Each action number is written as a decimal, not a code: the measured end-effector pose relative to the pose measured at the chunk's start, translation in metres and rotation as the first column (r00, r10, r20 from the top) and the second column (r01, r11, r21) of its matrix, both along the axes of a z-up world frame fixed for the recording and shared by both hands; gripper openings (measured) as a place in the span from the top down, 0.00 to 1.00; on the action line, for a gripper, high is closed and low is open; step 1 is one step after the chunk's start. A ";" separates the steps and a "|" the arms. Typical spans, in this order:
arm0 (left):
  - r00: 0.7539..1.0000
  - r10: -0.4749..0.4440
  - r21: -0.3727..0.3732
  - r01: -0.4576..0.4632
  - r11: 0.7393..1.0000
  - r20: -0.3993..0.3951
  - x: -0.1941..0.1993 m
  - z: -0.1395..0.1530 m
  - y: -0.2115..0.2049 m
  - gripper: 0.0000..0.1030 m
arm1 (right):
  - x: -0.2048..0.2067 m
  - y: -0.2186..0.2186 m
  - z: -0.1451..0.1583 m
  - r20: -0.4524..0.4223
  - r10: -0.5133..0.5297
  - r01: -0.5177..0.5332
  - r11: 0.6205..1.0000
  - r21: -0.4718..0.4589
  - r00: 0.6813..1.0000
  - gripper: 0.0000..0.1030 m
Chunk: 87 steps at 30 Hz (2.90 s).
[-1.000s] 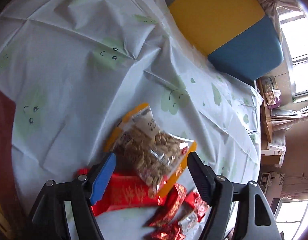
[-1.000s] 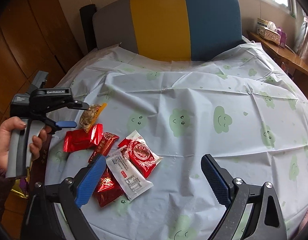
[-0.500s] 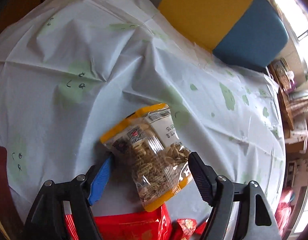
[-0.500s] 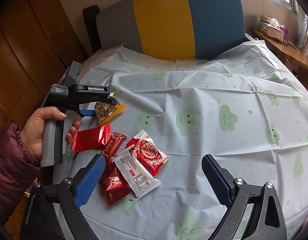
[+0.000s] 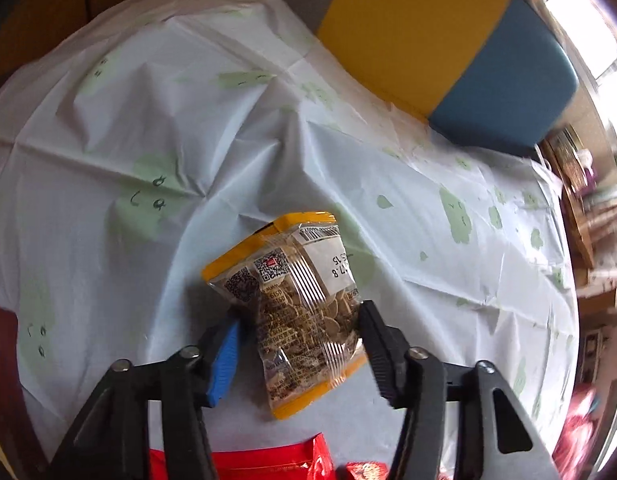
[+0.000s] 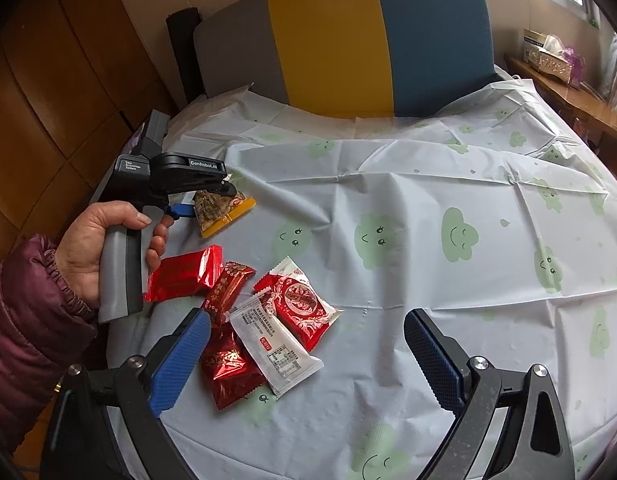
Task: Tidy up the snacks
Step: 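Lift the nut pack with the left tool while right tool grasps white pack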
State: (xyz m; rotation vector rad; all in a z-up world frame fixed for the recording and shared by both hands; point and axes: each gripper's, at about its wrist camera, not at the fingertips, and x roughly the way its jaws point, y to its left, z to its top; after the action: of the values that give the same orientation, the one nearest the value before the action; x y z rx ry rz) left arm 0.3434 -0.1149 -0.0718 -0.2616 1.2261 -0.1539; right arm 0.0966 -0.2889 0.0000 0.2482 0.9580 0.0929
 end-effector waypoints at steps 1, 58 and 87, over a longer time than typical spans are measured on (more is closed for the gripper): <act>0.999 -0.031 0.003 0.031 1.000 0.011 -0.003 0.003 -0.002 0.54 | 0.000 0.000 0.000 0.000 -0.001 0.001 1.000 -0.004 1.000 0.05; 0.894 -0.426 -0.063 0.437 0.897 0.141 -0.279 -0.007 0.054 0.49 | 0.017 0.065 -0.077 -0.121 0.217 -0.234 0.962 -0.143 0.969 0.42; 0.866 -0.399 -0.016 0.423 0.906 0.301 -0.293 0.063 0.088 0.58 | 0.011 0.080 -0.086 -0.182 0.290 -0.324 0.924 -0.202 0.940 0.60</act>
State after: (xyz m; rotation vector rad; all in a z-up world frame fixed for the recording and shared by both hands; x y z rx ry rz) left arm 0.0504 -0.0268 -0.0089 -0.0389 0.9662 -0.5972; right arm 0.1079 -0.2093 -0.0865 -0.1140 1.1423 0.2537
